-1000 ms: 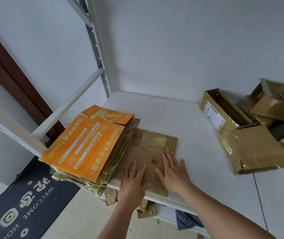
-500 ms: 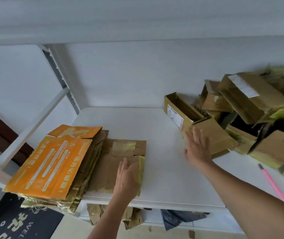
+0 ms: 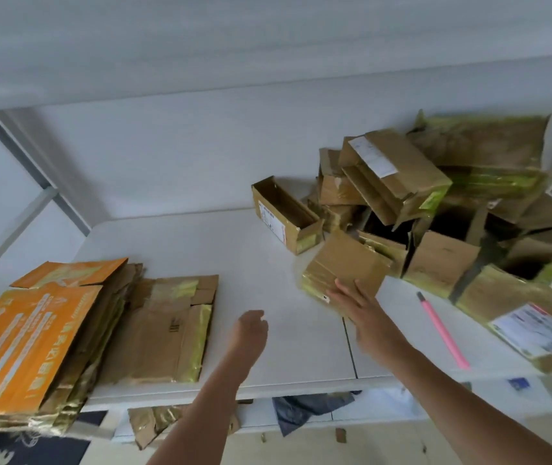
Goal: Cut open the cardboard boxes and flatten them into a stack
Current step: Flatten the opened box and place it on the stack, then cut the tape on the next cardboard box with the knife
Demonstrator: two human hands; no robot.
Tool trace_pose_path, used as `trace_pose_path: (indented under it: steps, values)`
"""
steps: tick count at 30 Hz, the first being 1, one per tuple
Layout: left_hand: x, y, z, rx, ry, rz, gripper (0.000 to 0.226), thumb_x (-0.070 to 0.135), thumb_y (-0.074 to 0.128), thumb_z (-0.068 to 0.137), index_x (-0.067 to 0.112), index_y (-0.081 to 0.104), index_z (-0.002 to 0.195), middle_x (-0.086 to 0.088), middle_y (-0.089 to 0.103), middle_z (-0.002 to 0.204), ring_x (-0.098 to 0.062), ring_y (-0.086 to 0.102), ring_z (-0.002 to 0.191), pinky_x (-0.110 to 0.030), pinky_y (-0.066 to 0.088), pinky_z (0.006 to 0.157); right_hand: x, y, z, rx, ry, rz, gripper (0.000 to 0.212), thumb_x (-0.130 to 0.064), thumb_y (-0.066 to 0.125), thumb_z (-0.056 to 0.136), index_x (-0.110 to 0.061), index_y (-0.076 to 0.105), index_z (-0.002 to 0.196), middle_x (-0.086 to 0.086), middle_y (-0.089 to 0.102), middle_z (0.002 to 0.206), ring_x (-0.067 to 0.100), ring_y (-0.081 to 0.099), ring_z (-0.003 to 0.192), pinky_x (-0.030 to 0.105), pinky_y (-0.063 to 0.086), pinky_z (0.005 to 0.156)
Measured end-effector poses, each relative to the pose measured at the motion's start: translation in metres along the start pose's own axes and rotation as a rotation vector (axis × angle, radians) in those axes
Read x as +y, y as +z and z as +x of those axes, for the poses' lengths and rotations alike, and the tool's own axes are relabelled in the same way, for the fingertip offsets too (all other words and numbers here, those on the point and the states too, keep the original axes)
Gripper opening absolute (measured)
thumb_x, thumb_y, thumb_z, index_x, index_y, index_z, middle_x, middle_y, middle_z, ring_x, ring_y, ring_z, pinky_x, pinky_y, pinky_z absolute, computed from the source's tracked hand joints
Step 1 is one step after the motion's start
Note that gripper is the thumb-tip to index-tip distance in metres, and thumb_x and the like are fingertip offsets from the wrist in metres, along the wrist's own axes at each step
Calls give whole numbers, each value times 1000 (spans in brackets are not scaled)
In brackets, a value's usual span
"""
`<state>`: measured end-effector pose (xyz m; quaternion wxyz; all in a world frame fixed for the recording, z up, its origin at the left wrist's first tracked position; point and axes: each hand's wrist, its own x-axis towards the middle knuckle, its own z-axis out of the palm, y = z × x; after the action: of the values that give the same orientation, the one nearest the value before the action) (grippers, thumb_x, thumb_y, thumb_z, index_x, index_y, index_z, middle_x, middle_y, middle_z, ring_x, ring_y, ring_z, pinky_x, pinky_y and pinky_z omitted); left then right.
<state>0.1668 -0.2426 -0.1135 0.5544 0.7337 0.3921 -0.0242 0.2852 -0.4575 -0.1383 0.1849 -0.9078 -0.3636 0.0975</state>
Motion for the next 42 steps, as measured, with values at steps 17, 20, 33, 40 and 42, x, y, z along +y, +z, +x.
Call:
trace_pose_path:
  steps: [17,20,33,40,42]
  values:
    - [82,86,-4,-33,-111,-440,33,38,40,105,18,53,128,-2,47,128,-25,41,122,-42,30,104,47,-33,-20,-99,-93,168,57,-17,45,101,-35,28,152,-16,21,160,7,22,147,56,25,117]
    - [76,98,-17,36,-70,-391,24,32,44,105,12,57,107,2,53,100,-14,50,90,-34,34,91,54,-40,-34,-1,-42,505,58,-44,46,101,-38,21,153,-11,39,150,4,38,136,47,38,111]
    - [89,153,-109,-69,-124,-430,55,38,69,90,10,46,131,-13,61,97,-28,71,73,-38,62,75,85,-99,-76,-168,62,705,49,-41,26,106,-30,25,154,-2,43,149,3,37,127,-15,9,77]
    - [78,161,-107,-103,-219,-304,48,39,63,95,-1,60,122,-23,63,114,-32,75,76,-34,61,66,79,-108,-93,-197,38,677,45,-34,26,108,-27,33,152,6,48,146,2,20,117,11,12,107]
    - [76,161,-108,-138,-250,-316,43,36,62,96,-4,64,113,-28,65,114,-34,74,78,-36,60,67,78,-107,-98,-158,39,681,43,-31,29,108,-26,36,150,14,49,144,-9,17,120,19,9,115]
